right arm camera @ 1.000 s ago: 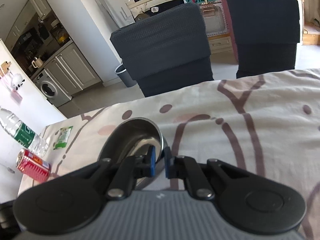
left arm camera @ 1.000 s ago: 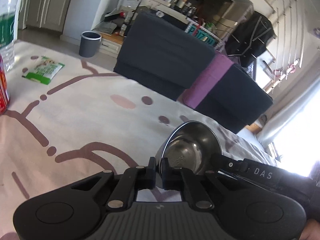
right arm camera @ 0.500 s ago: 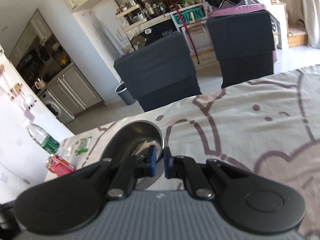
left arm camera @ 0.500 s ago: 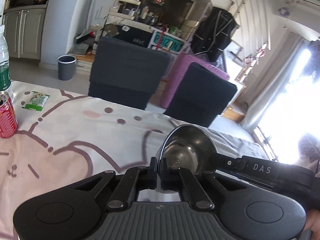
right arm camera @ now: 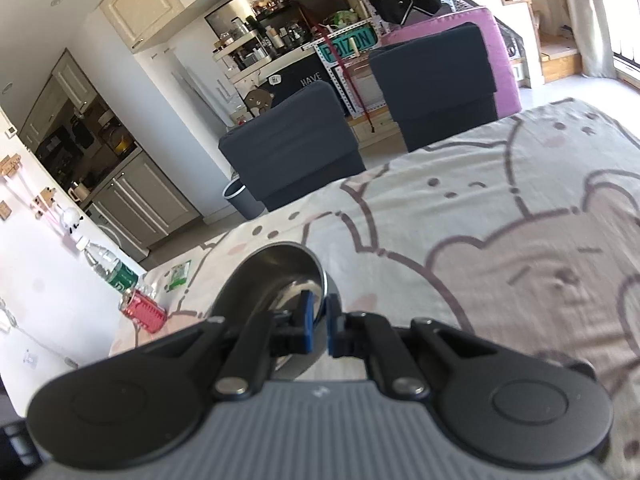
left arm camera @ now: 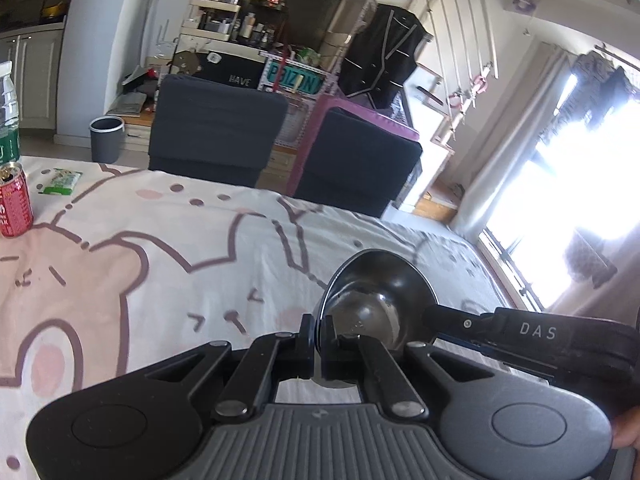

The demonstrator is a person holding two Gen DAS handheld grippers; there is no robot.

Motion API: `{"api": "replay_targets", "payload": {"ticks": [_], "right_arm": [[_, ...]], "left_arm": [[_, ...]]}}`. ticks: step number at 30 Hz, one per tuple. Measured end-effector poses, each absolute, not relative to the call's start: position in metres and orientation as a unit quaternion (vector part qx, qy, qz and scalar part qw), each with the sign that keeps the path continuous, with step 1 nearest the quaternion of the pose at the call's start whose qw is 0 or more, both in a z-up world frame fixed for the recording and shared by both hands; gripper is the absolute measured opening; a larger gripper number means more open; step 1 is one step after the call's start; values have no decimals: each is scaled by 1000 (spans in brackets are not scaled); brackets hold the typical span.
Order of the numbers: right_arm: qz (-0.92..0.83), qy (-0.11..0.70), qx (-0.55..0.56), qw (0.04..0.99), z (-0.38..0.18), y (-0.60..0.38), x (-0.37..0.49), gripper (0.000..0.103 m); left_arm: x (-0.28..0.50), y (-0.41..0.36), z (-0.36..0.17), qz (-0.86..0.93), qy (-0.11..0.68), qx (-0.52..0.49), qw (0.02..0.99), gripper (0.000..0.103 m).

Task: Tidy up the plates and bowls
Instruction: 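Lift the steel oval bowl with both grippers and carry it toward the steel containers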

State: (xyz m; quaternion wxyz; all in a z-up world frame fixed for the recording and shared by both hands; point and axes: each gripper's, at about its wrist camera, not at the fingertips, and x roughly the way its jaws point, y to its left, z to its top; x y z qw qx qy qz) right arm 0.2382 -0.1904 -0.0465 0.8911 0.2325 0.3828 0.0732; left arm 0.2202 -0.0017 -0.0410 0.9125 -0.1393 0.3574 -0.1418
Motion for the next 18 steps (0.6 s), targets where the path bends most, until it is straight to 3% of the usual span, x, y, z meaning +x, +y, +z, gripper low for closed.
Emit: {"api": "replay_targets", "payload": {"ticks": [18], "right_arm": [[17, 392, 255, 884, -51, -244, 175, 8]], "left_arm": [[196, -66, -59, -207, 384, -118, 892, 2]]}}
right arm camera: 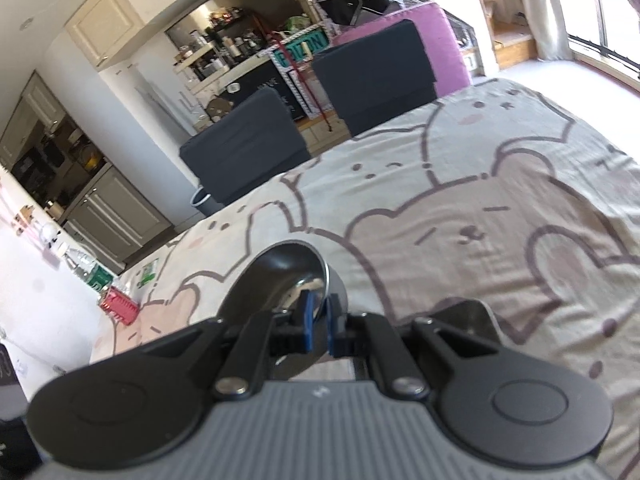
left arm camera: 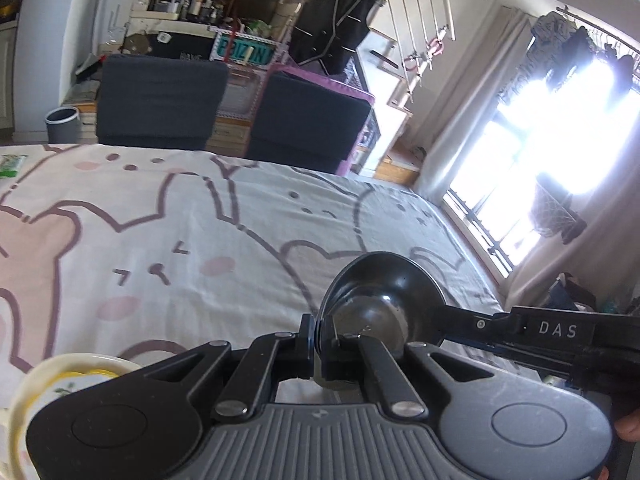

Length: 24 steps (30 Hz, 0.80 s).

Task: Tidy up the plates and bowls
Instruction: 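Lift the steel oval bowl with both grippers and carry it toward the steel containers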

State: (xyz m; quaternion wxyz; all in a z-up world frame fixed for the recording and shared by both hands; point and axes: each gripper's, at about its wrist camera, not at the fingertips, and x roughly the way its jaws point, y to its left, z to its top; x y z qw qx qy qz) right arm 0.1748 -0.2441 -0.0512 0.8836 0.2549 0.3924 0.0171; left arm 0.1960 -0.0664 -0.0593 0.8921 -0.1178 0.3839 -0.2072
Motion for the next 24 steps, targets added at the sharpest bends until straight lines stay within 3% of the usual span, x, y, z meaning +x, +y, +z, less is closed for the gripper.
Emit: {"api": "replay_targets", "payload": {"ticks": [24], "right_arm": [[-54, 473, 228, 849, -82, -294, 161, 7]], "left_arm": [[201, -143, -110, -258, 470, -35, 844, 3]]}}
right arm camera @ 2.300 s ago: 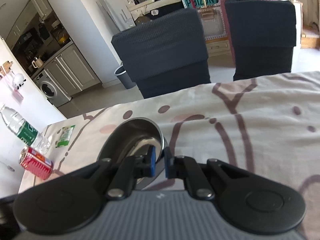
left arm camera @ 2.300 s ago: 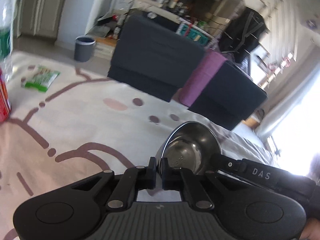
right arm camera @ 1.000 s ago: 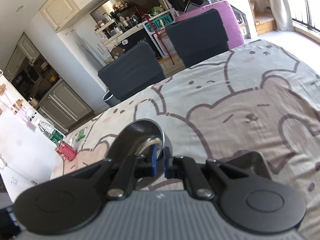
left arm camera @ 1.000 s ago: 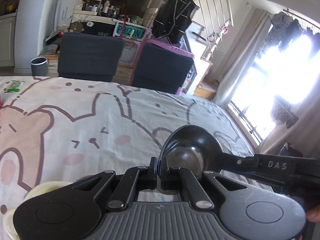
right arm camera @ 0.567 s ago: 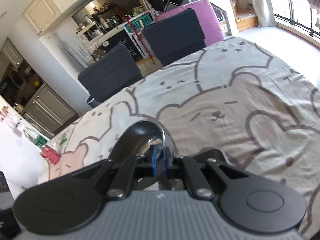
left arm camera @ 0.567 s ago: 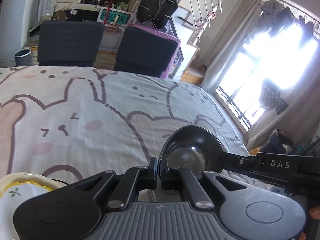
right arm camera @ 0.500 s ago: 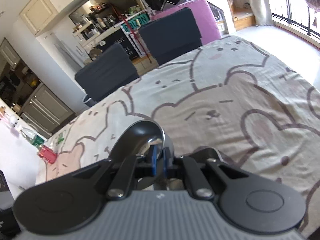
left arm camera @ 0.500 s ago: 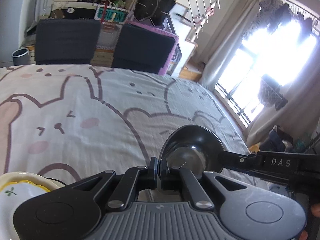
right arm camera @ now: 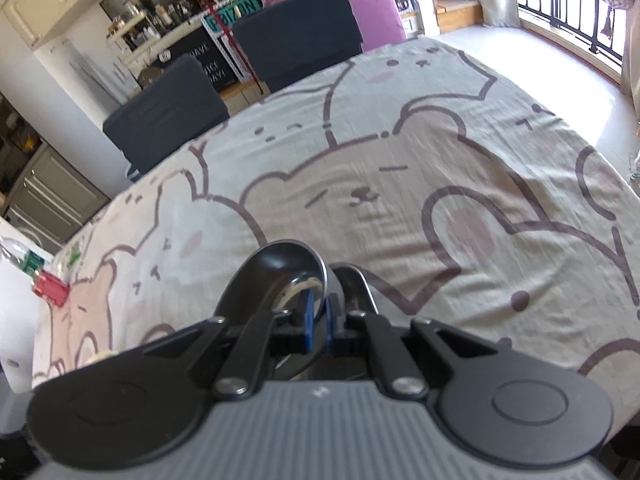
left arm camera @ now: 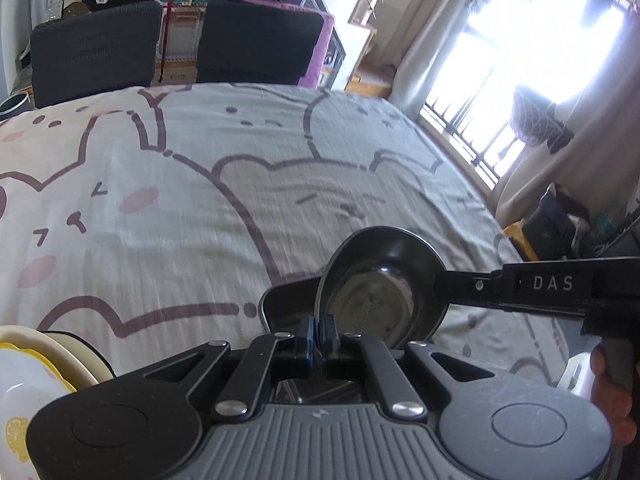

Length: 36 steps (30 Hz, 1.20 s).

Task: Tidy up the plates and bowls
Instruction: 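Lift the steel oval bowl with both grippers and carry it toward the steel containers, then lower the steel oval bowl into the stacked steel containers with both grippers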

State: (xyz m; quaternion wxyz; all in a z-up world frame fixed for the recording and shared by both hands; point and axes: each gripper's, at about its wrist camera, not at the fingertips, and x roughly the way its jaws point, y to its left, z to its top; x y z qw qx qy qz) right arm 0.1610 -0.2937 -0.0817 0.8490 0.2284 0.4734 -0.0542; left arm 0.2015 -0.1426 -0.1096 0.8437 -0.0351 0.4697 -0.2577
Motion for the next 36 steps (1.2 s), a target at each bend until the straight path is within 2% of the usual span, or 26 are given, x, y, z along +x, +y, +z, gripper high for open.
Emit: {"api": "replay_targets", "payload": {"ticks": [15, 36], "right_arm": [[-52, 528, 161, 832, -107, -283, 179, 8], [-51, 549, 141, 822, -129, -280, 197, 8]], "left_arm": [[203, -154, -125, -264, 497, 9, 826, 6], [206, -160, -135, -276, 510, 34, 814, 9]]}}
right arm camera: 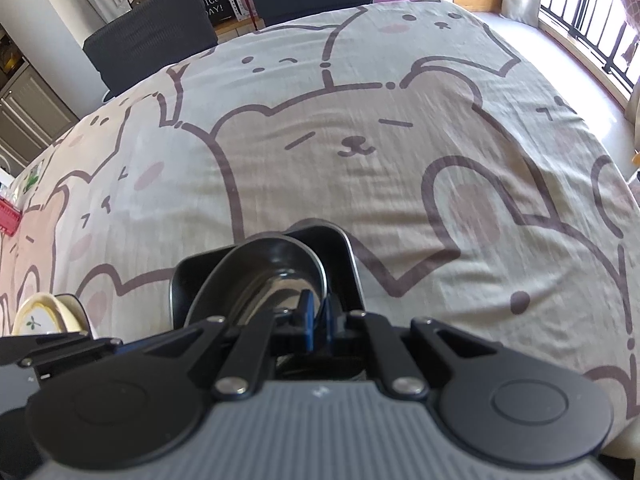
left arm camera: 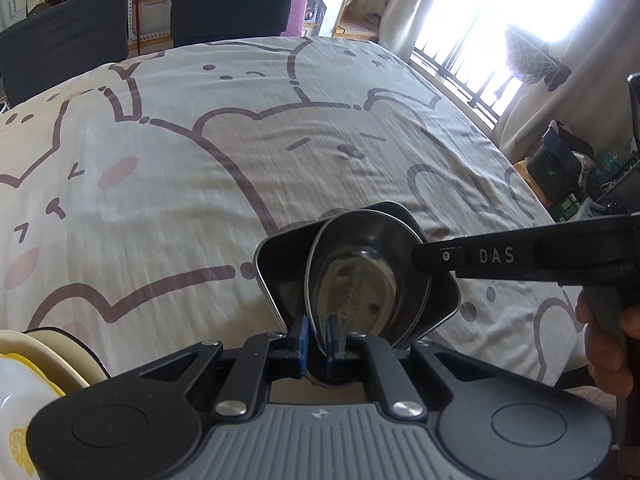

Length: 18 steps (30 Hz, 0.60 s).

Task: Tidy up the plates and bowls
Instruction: 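Lower the steel oval bowl into the stacked steel containers with both grippers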

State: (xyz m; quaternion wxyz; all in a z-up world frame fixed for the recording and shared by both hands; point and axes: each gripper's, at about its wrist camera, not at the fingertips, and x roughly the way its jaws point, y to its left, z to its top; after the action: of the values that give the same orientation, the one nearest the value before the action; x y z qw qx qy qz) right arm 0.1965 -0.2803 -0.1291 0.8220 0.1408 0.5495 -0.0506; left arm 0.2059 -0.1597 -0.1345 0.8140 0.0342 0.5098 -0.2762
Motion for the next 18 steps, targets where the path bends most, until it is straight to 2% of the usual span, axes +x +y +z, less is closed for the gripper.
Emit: {"api": "replay_targets", "payload": {"ticks": [6, 10, 14, 18], "right_arm": [[-53, 552, 140, 820, -133, -281, 198, 10], [-53, 559, 134, 816, -136, -280, 201, 18], [-43, 556, 130, 820, -135, -276, 201, 35], [-41, 549, 126, 825, -130, -276, 199, 36]], "left_arm": [[207, -158, -133, -280, 508, 27, 814, 13], [206, -157, -129, -287, 502, 19, 815, 13], [204, -155, -122, -293, 493, 15, 819, 19], [203, -152, -118, -293, 488, 11, 822, 20]]}}
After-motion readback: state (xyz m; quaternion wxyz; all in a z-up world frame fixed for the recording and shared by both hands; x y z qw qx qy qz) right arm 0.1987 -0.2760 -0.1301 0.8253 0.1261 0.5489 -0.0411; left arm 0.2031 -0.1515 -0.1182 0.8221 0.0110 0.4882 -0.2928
